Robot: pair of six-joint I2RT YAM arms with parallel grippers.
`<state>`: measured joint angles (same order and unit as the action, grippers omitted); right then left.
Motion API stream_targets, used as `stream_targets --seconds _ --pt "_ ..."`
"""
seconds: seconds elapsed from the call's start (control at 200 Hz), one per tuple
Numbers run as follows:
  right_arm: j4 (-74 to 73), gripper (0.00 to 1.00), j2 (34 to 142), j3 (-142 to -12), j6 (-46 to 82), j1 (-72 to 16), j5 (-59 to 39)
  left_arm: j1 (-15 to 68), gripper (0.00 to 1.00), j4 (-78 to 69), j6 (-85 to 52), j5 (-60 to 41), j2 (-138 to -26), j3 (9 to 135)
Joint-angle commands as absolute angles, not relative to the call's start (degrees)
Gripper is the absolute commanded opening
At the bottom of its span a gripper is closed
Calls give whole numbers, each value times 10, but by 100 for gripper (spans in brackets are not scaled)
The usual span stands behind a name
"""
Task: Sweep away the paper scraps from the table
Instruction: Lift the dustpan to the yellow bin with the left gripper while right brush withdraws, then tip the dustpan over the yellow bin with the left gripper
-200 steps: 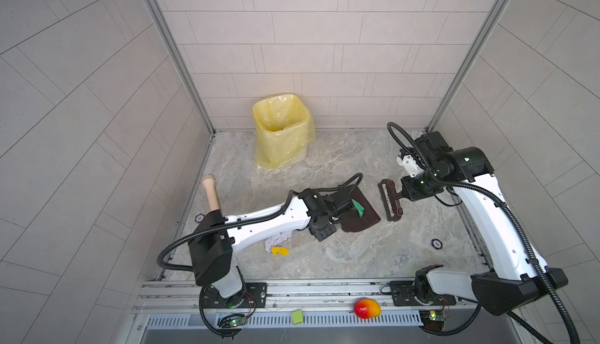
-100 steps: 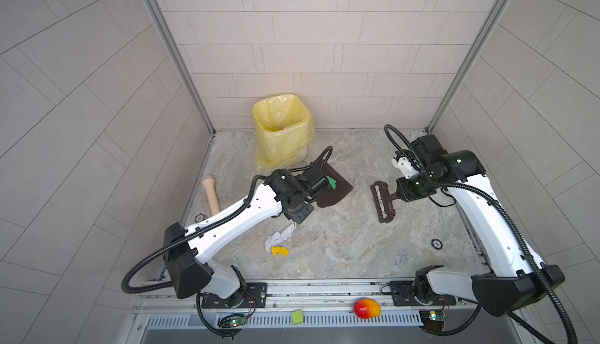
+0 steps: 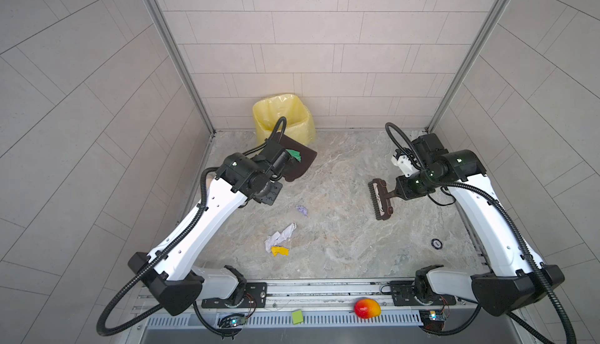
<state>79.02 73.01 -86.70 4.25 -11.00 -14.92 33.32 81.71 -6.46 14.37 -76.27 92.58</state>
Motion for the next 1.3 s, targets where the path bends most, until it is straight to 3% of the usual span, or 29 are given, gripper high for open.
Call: stream_targets --seconds 0.0,0.47,0.721,1.056,1.291 --pt "786 0 722 -864 30 -105 -156 304 0 834 -55 162 -758 954" --pt "787 0 715 -853 23 -96 -164 149 0 814 -11 139 -760 985" --pt "789 0 715 -853 25 -96 -179 81 0 806 23 120 -825 1067" --pt "795 0 709 -843 30 -96 -189 67 0 830 52 144 -976 1249" --pt "804 0 712 -838 32 -96 -191 96 0 848 70 218 -1075 1357"
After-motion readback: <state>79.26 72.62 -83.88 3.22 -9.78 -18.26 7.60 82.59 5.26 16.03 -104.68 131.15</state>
